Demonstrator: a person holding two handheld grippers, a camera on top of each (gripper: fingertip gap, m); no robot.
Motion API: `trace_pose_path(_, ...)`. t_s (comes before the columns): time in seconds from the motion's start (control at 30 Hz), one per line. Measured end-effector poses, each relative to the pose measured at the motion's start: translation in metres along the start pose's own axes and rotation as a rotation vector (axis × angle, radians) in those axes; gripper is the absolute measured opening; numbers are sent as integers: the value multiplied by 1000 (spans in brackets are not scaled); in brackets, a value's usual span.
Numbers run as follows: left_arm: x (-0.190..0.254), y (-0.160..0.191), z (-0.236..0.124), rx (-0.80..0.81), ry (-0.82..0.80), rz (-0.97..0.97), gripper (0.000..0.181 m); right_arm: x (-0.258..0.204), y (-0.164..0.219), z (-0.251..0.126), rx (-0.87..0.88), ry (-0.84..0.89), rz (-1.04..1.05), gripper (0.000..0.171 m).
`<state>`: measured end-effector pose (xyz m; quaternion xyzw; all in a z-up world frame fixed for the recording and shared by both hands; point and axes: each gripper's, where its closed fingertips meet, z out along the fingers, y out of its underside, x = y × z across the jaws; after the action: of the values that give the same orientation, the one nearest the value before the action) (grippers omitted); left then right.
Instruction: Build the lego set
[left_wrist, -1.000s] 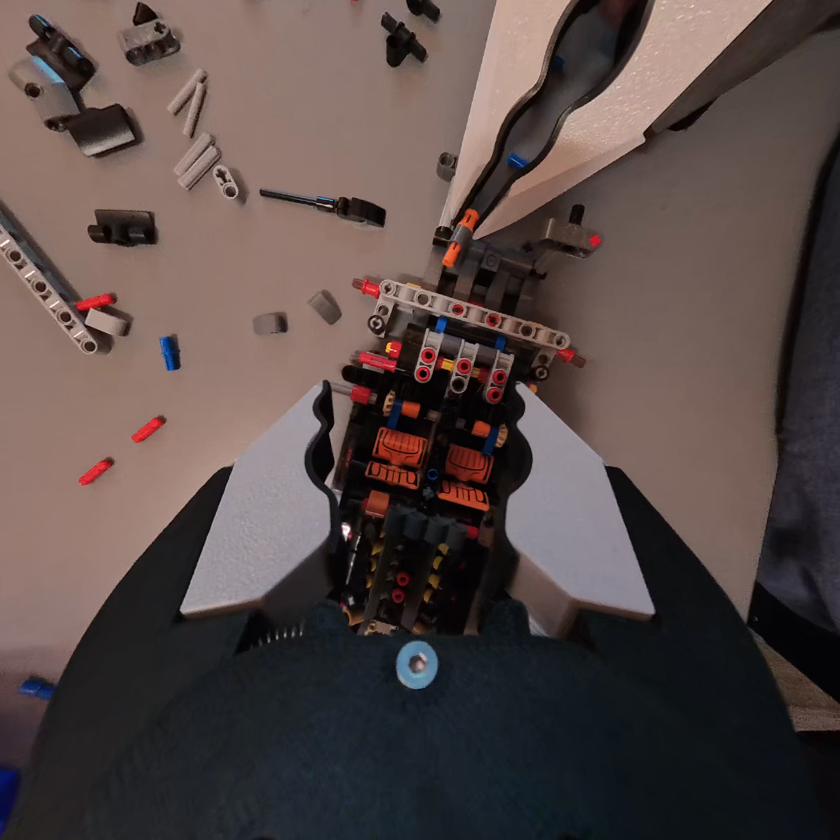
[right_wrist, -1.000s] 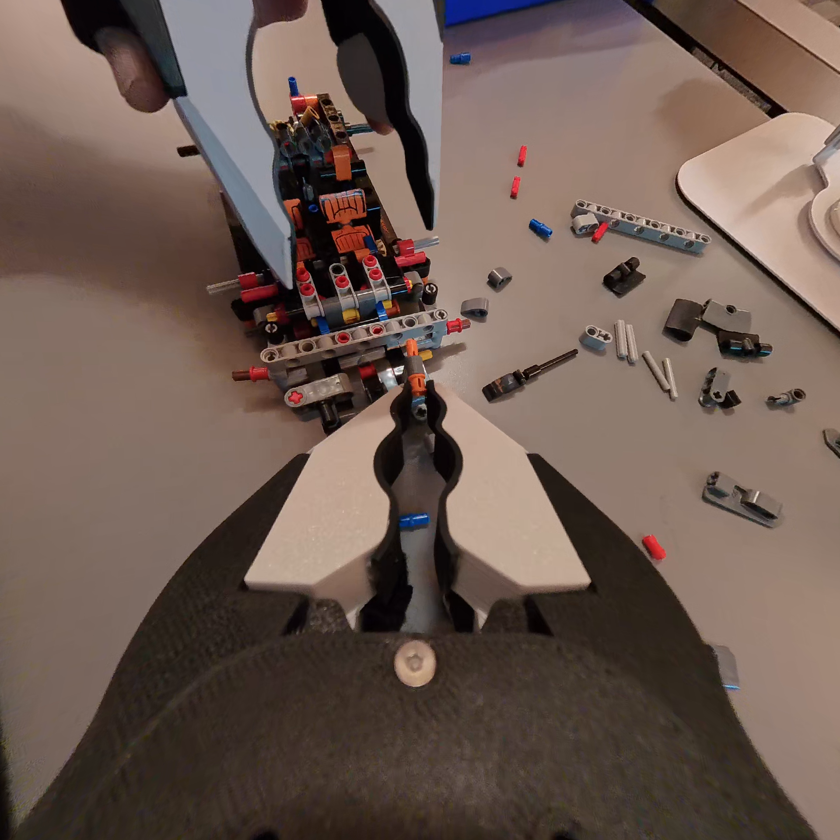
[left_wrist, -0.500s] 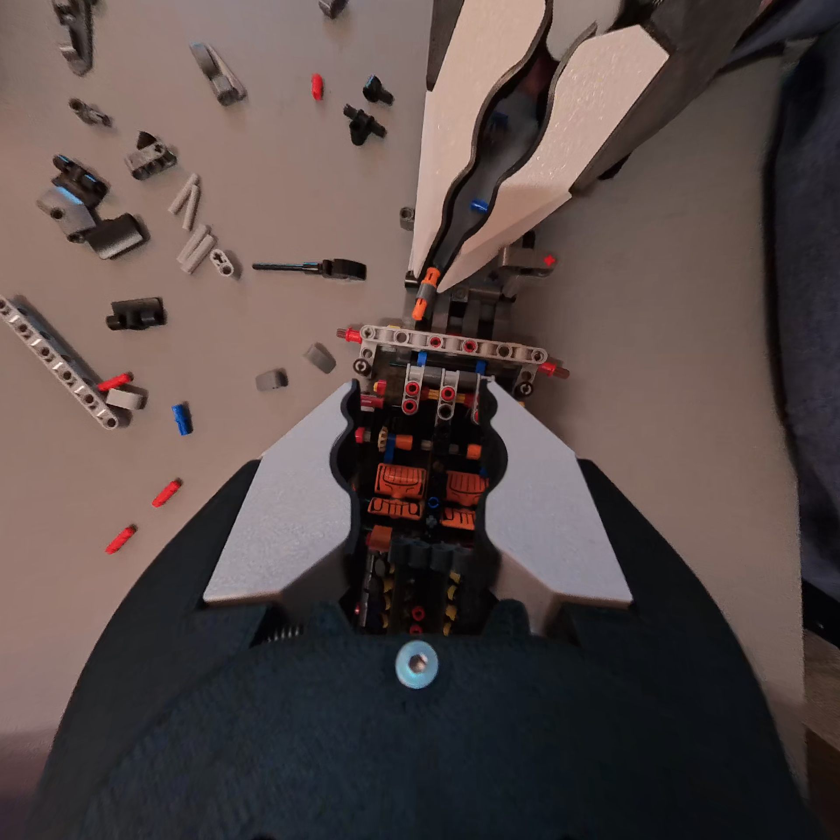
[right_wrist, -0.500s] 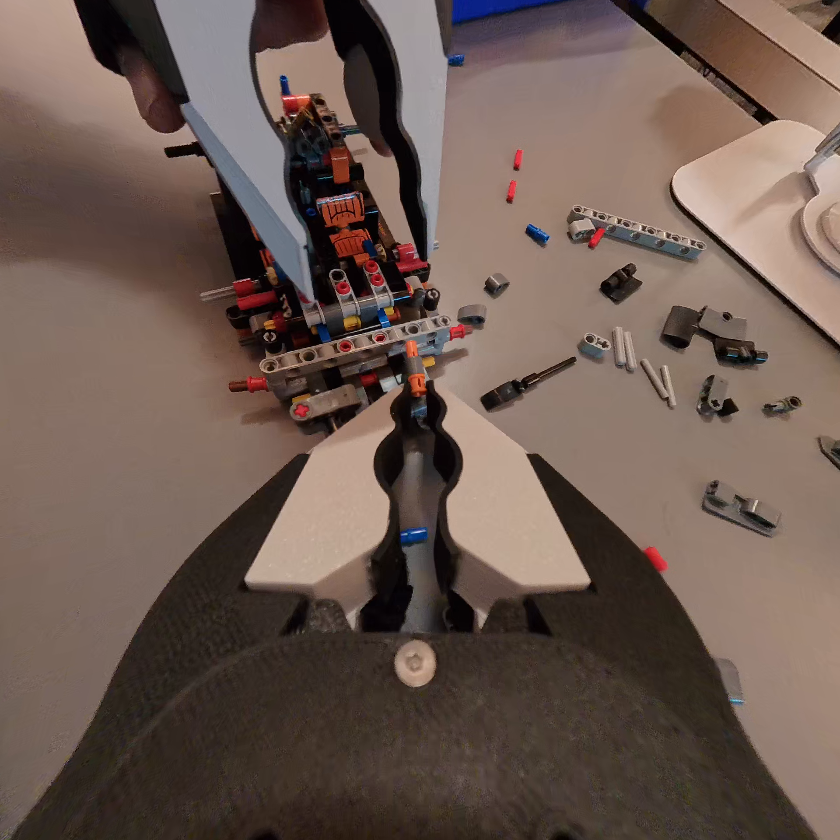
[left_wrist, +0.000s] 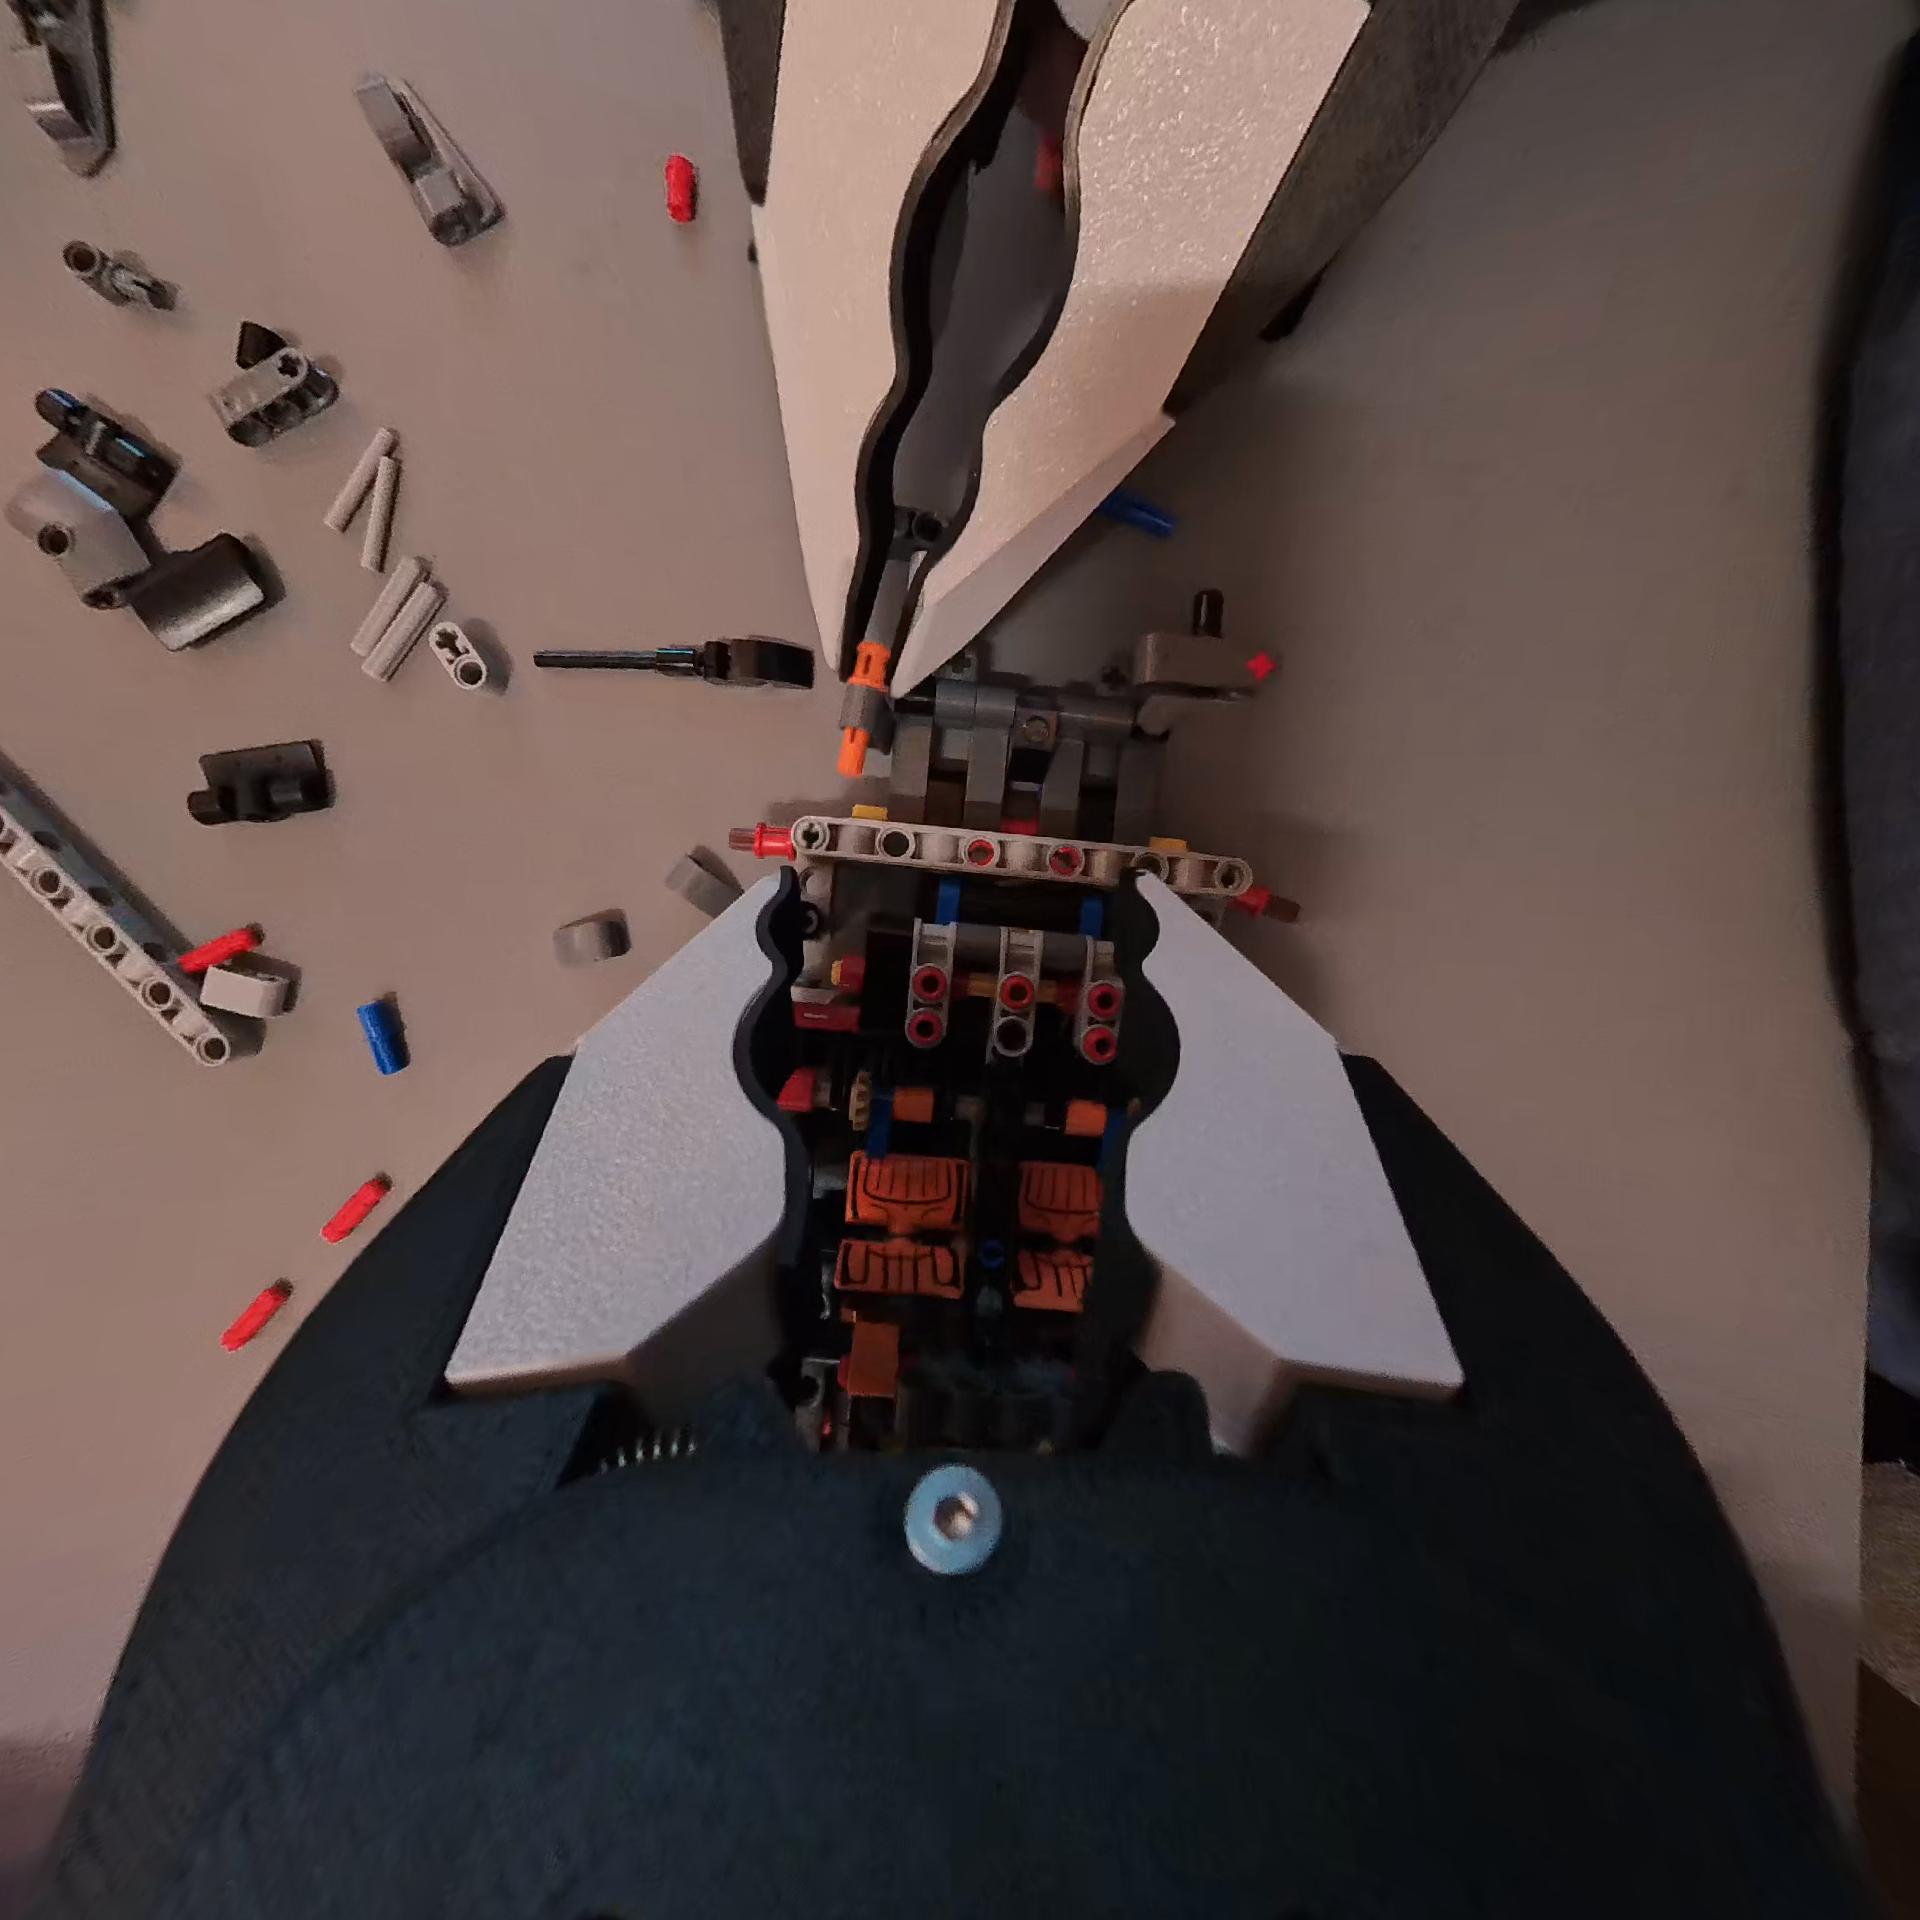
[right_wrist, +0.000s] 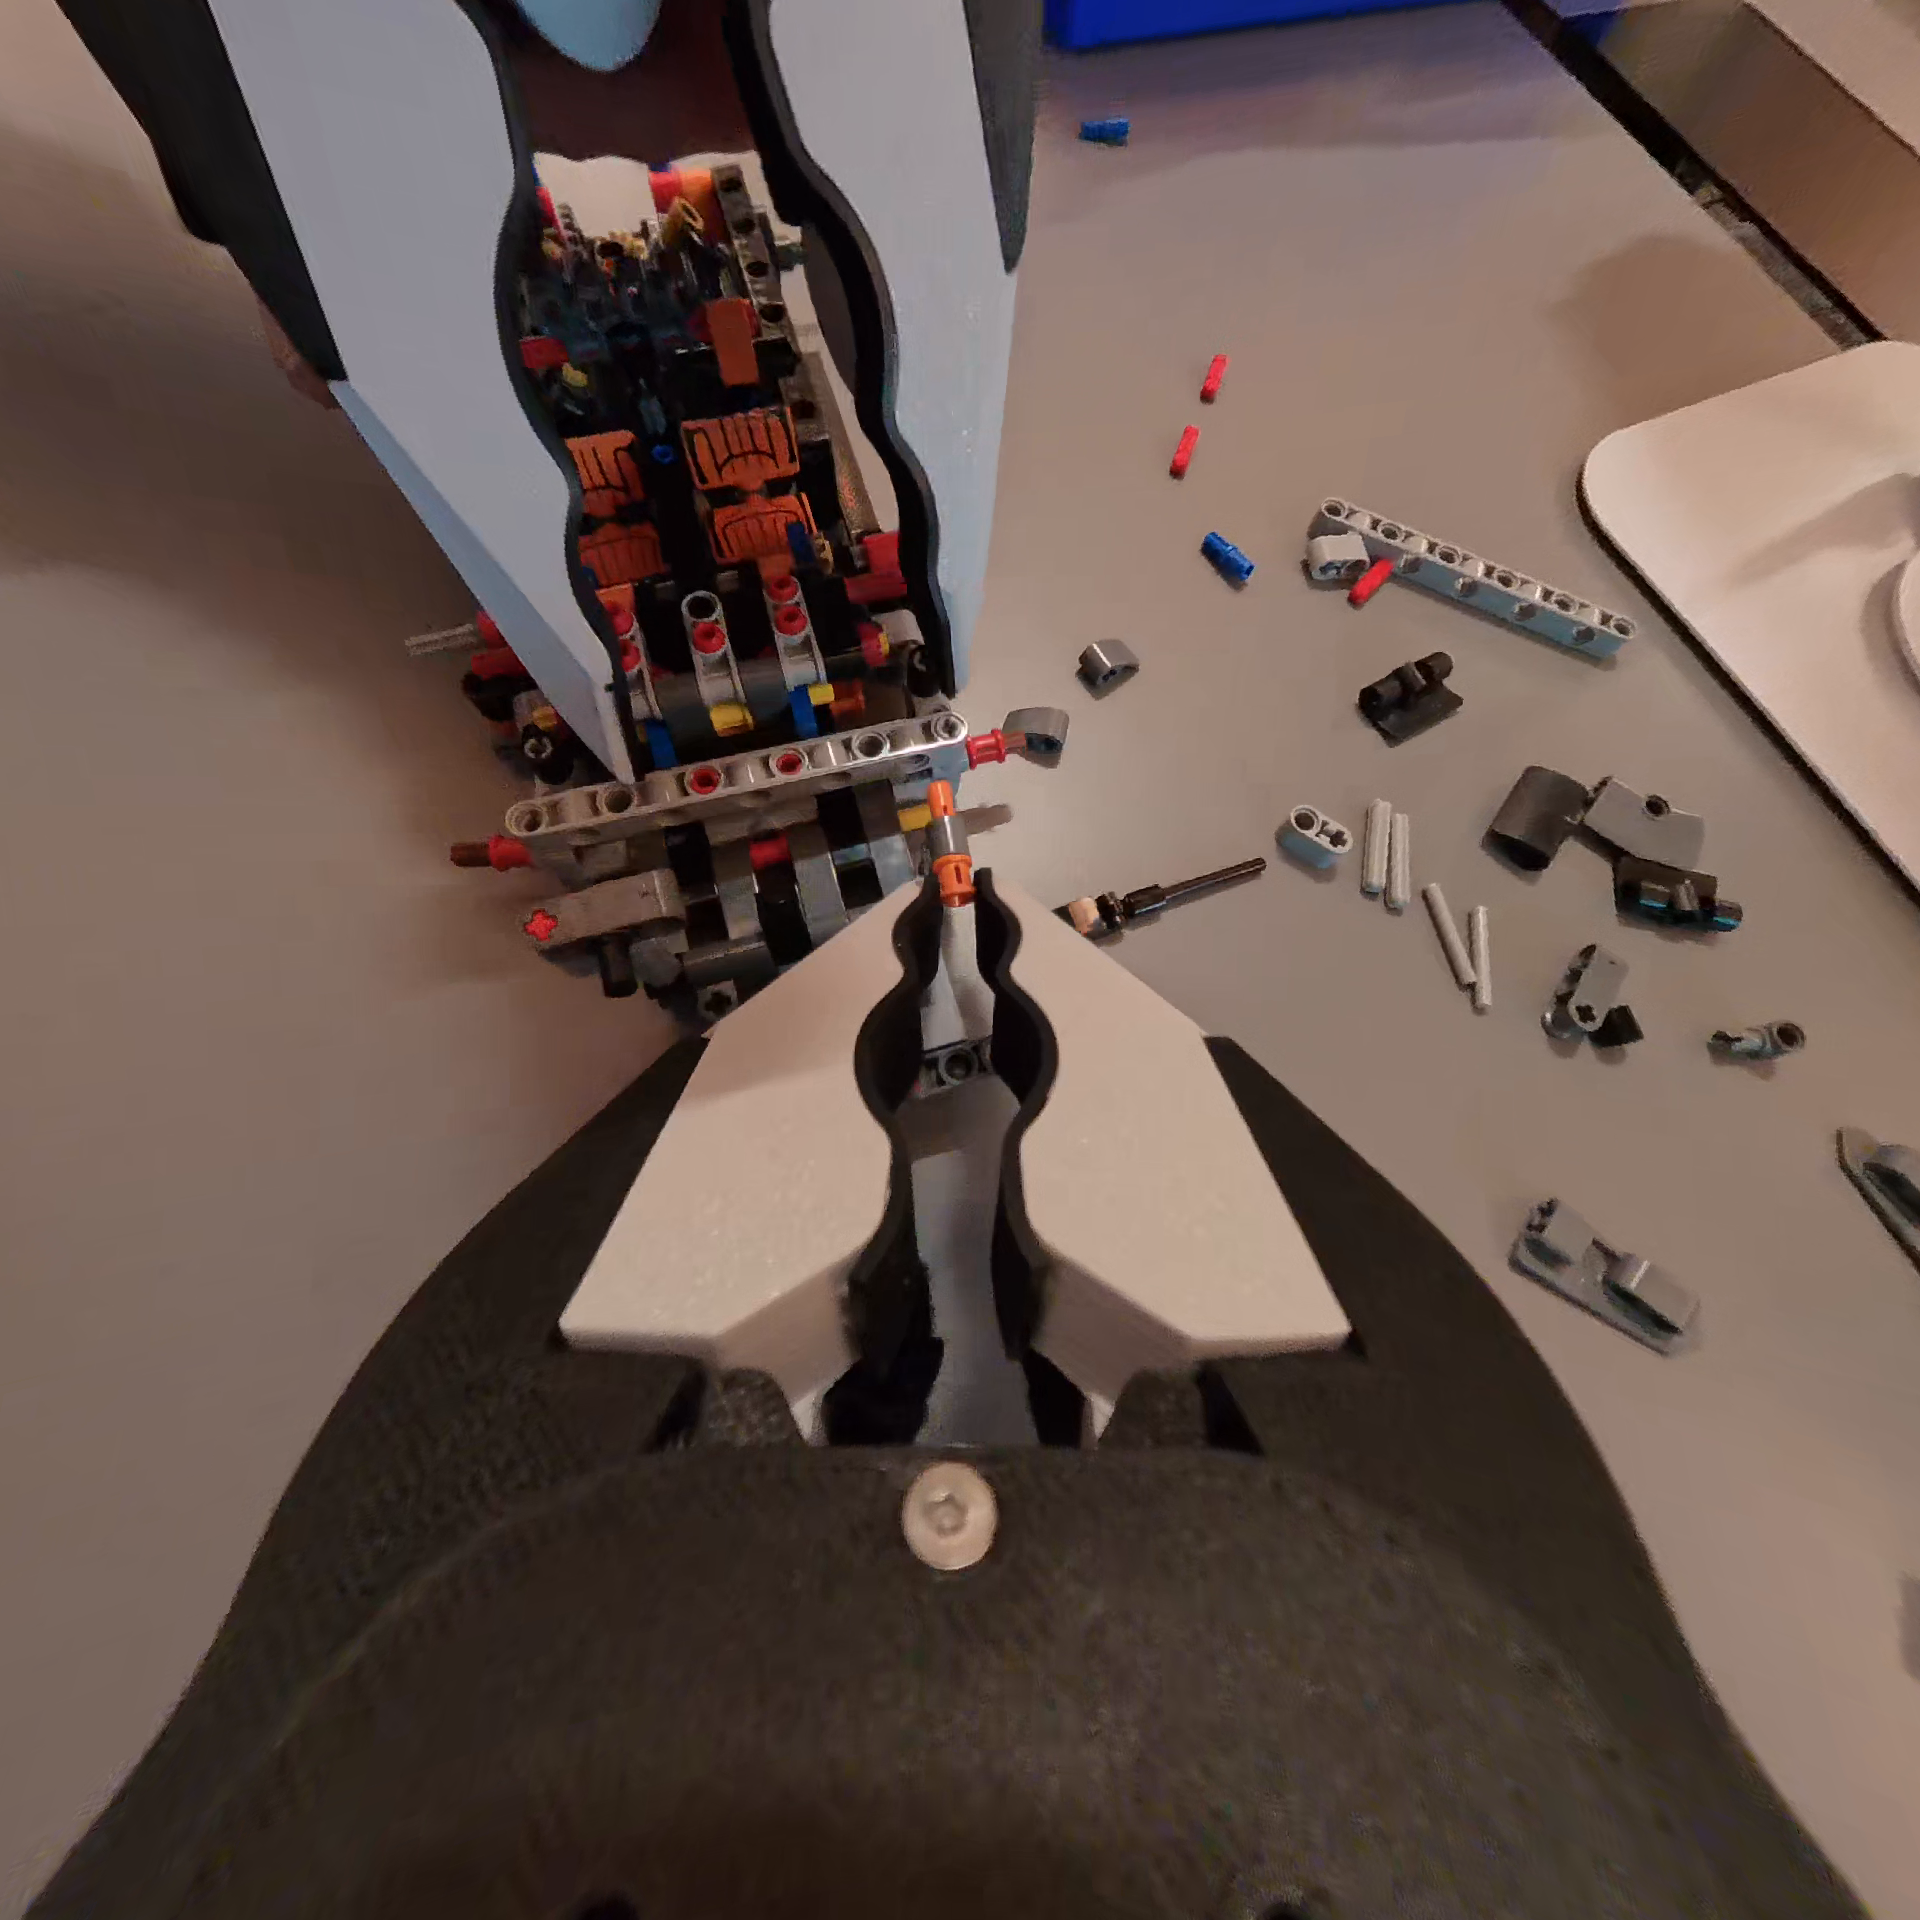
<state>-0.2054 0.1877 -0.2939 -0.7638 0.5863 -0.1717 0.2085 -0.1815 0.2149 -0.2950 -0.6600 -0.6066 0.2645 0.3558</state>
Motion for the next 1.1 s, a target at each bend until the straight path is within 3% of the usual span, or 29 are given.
trace_pose_path(0.27, 2, -1, 2, 12, 0, -26, 57, -3, -1, 7, -31, -62, -149, 4)
trace_pose_path(1.1, 1, -3, 3, 63, 5, -38, 58, -3, -6, 8, 76, -146, -171, 4)
